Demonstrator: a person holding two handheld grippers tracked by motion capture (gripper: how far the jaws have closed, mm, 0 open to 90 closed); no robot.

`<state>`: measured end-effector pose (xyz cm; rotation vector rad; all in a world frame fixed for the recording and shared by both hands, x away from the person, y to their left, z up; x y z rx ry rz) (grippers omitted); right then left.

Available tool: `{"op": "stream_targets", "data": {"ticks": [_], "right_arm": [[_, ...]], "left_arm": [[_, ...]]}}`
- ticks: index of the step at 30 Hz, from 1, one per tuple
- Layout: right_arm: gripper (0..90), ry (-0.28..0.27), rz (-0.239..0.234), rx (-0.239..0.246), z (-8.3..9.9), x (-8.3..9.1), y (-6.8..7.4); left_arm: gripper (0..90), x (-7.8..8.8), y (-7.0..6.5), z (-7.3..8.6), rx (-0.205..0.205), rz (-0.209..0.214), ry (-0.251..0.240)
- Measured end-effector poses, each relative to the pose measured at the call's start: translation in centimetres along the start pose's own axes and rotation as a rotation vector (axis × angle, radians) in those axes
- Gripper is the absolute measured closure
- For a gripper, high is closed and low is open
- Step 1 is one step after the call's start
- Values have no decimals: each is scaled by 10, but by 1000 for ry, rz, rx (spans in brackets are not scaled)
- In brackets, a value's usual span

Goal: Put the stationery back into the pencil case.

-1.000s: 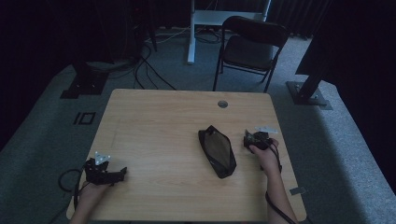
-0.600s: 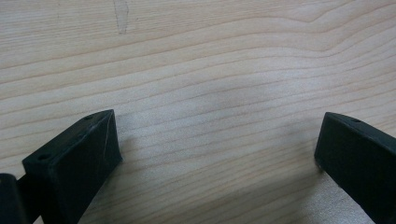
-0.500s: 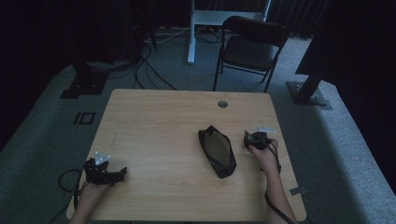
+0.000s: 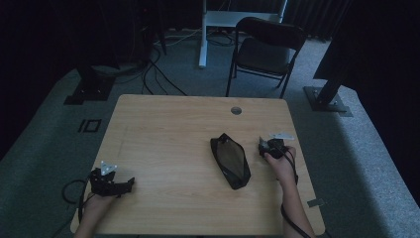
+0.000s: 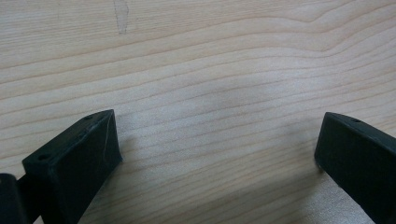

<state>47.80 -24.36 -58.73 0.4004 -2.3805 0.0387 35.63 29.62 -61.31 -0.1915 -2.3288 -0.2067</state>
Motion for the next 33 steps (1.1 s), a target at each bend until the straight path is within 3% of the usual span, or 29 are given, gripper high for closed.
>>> {"op": "stream_targets", "data": {"ticks": [17,23,33], "right_arm": [[501,-44,-4,41,-24,34,24],[501,-79,-19,78,-34,48,41],[502,-119,-66,80,-49,66,69]], "left_arm": [[2,0,0,0,0,0,0],[2,0,0,0,0,0,0],[2,0,0,0,0,0,0]]}}
Point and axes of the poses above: each handheld gripper's, and its own axes: x roughly backward along the jaws, z roughly out of its underside, y roughly to its left, the point moved 9 cm from there along -x, roughly forward along the jaws, and after that the axes turned 6 degrees about -z, right-handed, at the moved point
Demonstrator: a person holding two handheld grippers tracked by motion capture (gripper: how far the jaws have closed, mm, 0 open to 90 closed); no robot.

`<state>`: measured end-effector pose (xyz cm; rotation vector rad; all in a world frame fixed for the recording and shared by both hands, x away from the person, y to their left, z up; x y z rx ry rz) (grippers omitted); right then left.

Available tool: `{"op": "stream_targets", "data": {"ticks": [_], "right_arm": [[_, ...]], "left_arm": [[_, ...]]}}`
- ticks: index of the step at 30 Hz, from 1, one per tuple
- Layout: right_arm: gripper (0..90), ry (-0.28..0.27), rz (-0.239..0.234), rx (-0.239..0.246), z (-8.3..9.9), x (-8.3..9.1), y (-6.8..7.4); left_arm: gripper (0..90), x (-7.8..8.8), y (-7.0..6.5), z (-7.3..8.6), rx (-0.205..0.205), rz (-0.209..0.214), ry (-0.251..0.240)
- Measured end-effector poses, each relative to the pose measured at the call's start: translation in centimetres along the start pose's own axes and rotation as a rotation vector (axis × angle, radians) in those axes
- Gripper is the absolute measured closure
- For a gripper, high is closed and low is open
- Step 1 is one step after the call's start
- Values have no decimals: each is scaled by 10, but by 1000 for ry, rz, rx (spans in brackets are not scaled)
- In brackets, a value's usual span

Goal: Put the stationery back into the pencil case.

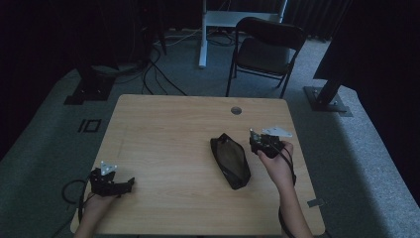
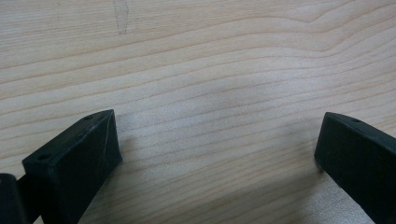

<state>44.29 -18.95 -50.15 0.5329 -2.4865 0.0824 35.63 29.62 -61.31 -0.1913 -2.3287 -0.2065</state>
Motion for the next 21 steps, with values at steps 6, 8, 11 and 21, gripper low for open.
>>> {"op": "stream_targets", "data": {"ticks": [6,8,11,21], "right_arm": [[502,-10,-25,12,-6,4,15],[502,-14,-30,21,-7,4,20],[502,-18,-45,20,-7,4,29],[503,-9,-84,42,-8,-1,56]], "left_arm": [[2,0,0,0,0,0,0],[3,0,0,0,0,0,0],[3,0,0,0,0,0,0],[2,0,0,0,1,0,-1]]}}
Point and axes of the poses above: each handheld gripper's, and its own axes: x roughly backward along the jaws, z roughly out of its underside, y roughly to its left, the point moved 9 cm from there along -x, roughly forward along the jaws, and after that the axes turned 6 degrees about -z, right-handed, at the moved point
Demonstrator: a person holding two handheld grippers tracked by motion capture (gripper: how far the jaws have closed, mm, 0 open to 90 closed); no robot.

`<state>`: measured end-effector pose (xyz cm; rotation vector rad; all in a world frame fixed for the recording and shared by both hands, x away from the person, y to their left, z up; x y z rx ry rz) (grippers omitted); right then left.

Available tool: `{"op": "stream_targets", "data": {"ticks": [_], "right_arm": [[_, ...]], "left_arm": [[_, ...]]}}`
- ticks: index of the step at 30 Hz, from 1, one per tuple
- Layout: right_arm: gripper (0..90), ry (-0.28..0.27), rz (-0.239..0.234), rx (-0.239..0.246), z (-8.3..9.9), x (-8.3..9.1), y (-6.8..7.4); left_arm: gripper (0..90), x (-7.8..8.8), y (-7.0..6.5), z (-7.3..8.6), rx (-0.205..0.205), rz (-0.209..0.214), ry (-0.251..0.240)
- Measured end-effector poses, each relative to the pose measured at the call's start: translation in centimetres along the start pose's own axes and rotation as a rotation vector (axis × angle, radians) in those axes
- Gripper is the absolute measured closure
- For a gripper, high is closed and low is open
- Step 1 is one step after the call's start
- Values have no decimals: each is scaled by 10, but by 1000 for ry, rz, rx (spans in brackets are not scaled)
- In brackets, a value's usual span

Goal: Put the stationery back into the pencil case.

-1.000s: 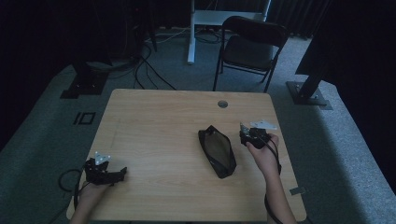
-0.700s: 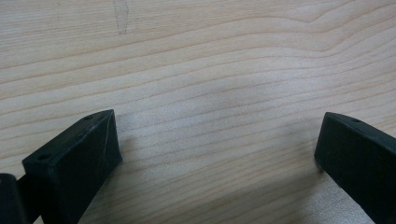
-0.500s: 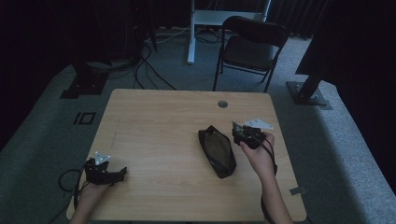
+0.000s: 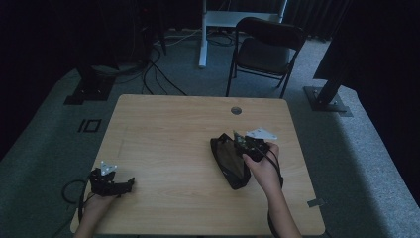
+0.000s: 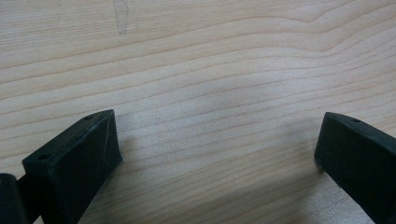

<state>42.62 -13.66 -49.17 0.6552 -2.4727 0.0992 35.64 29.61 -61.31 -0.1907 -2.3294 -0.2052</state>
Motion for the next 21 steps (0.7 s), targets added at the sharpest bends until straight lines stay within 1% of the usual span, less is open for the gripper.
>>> {"op": "stream_targets", "data": {"ticks": [2,6,7,9,10,11,13,14,16,17,19,20,21], "right_arm": [[503,7,-14,2,1,-5,8],[503,12,-20,8,3,-10,13],[503,33,-16,15,6,-14,16],[503,43,-26,10,7,-16,20],[503,43,-26,10,7,-16,20],[503,47,-26,13,7,-17,23],[503,57,-23,15,9,-19,25],[503,65,-17,24,10,-20,26],[503,76,-14,24,11,-22,26],[503,82,-17,8,13,-24,28],[503,86,-8,4,14,-25,28],[503,84,-9,-13,16,-27,29],[503,88,-5,-15,17,-27,29]], "left_arm": [[2,0,0,0,0,0,0],[3,0,0,0,1,0,-1],[2,0,0,0,1,0,-1],[3,0,0,0,1,0,-1],[2,0,0,0,1,0,-1],[3,0,0,0,1,0,-1],[2,0,0,0,1,0,-1],[2,0,0,0,1,0,-1],[2,0,0,0,1,0,-1],[2,0,0,0,1,0,-2],[2,0,0,0,1,0,-2],[2,0,0,0,1,0,-2],[3,0,0,0,1,0,-2]]}}
Point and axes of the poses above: each handheld gripper's, and its own axes: x roughly backward along the jaws, z roughly out of its underside, y roughly to its left, the point moved 9 cm from there along -x, roughly forward along the jaws, and after that the axes turned 6 degrees about -z, right-handed, at the moved point
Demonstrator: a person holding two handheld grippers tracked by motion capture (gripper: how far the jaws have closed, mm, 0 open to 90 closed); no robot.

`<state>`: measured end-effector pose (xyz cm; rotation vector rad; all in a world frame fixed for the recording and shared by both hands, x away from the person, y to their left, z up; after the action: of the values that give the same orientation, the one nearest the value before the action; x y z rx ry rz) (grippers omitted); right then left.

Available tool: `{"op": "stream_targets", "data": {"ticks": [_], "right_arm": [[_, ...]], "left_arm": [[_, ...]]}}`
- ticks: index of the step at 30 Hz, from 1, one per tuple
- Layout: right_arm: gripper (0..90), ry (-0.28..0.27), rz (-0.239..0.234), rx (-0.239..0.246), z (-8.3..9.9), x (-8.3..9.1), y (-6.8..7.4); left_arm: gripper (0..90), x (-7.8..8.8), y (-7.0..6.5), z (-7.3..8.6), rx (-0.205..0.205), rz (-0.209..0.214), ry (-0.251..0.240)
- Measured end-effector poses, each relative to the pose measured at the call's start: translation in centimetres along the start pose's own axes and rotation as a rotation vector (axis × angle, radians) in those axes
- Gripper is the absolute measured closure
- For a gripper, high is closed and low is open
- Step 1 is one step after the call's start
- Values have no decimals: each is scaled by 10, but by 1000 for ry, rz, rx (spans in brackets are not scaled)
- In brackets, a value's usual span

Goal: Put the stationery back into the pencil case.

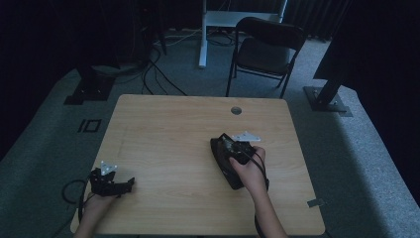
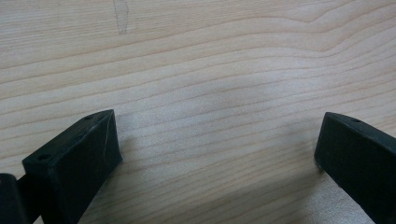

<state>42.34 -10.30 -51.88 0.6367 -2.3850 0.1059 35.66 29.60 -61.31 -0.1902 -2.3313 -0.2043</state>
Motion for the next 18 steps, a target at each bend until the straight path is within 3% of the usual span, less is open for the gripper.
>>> {"op": "stream_targets", "data": {"ticks": [7,9,18], "right_arm": [[503,33,4,-11,8,-8,2],[503,50,-11,-43,12,-12,6],[503,114,42,-67,21,-24,-1]], "left_arm": [[2,0,0,0,-2,0,1],[3,0,0,0,-2,0,1],[2,0,0,0,-2,0,1]]}}
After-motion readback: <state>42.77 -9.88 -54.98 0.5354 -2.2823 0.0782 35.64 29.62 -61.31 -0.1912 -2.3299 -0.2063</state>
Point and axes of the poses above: each handheld gripper's, and its own axes: x roughly backward along the jaws, z roughly out of its underside, y roughly to its left, the point moved 9 cm from there along -x, roughly forward along the jaws, and after that the axes turned 6 degrees about -z, right-handed, at the moved point
